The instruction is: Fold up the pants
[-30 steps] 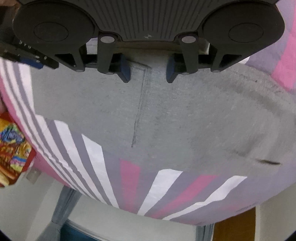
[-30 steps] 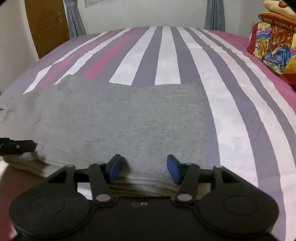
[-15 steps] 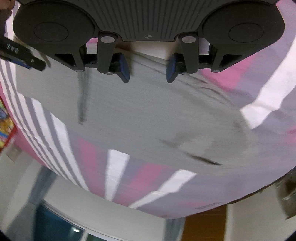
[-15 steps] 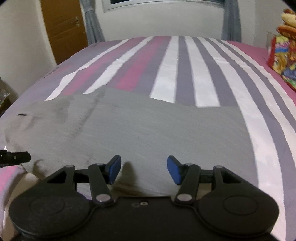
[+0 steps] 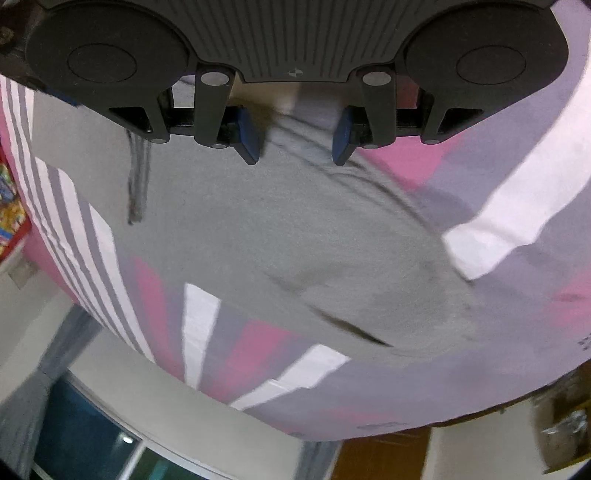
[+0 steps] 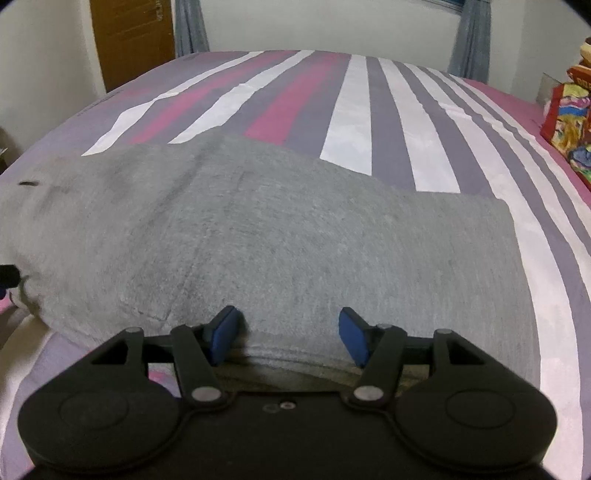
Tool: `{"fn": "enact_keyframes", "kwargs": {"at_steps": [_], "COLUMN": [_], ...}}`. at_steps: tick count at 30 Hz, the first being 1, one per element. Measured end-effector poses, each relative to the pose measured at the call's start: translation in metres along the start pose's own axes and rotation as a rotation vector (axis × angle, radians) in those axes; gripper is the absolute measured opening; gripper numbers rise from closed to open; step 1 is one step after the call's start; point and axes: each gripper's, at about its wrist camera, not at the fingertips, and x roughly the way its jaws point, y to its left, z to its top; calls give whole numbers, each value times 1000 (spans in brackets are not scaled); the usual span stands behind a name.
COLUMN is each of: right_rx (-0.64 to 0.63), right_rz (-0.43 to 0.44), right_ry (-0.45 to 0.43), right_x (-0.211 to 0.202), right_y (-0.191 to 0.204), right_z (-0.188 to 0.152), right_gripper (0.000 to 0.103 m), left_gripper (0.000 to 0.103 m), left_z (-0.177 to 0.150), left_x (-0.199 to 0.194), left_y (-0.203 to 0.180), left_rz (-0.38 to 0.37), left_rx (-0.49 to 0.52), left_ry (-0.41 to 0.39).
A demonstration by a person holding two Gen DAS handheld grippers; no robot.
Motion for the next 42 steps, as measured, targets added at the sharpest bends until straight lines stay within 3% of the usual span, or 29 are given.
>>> {"fn": "enact_keyframes", "kwargs": {"at_steps": [4, 11, 14, 29, 42], "right_rx": [8, 61, 51, 34, 26], "right_rz": [-7, -2, -19, -16, -9], "right_ry": [9, -65, 21, -19, -21], "right_x": [-7, -17, 5, 5, 5], "right_y": [5, 11, 11, 13, 11], "right_z": [6, 19, 9, 1, 0], "right_gripper": [61, 62, 68, 73, 74], "left_gripper": [44, 44, 44, 44, 44], "left_z": [3, 11, 16, 24, 34], "left_x": [0, 5, 11, 50, 88], "left_y": [23, 60, 68, 76, 103], "left_rz": [23, 25, 2, -85, -199], "left_rx": [-42, -161, -210, -318, -555], "left_ry": [-1, 6, 10, 62, 39]}}
